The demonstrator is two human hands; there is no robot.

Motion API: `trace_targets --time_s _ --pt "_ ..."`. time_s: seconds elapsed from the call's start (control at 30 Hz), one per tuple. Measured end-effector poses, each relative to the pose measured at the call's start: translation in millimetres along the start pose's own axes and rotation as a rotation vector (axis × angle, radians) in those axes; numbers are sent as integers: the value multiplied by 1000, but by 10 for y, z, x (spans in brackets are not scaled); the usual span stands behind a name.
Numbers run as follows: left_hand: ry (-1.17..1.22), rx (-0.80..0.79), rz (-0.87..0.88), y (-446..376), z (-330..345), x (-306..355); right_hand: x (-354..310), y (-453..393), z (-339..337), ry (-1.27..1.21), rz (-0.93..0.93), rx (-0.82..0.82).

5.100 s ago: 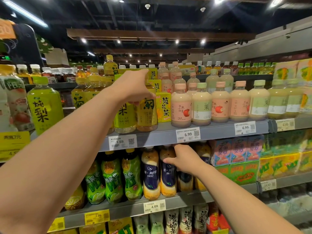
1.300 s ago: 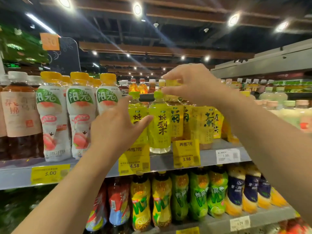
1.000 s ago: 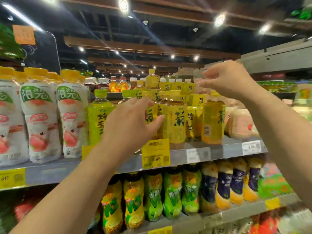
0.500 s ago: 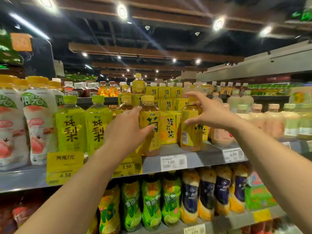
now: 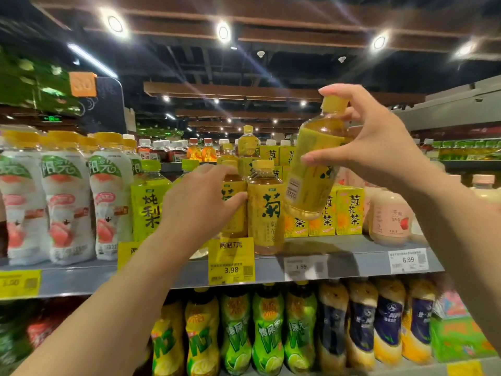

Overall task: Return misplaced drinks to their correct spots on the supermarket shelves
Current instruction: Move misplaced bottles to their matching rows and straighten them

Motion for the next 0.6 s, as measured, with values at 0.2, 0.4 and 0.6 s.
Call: trace_targets --time_s 0.2,0.4,0.6 --pt "-49 21 -5 15 -252 -244 -411 -69 322 -169 -56 -45" --pt "-83 -8 -20 -3 -395 -544 -674 -198 795 -70 -77 -60" --pt "-65 -23 45 -62 -431 -755 -785 -267 1075 107 -73 -100"
Point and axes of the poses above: each hand's wrist, its own y-axis away from the middle knuckle, its own z-axis out of the palm, x = y × z, the point moved 2 cm from there along -y, towards the middle knuckle, and after that the axes turned 11 degrees about y, right-handed, at the moved point
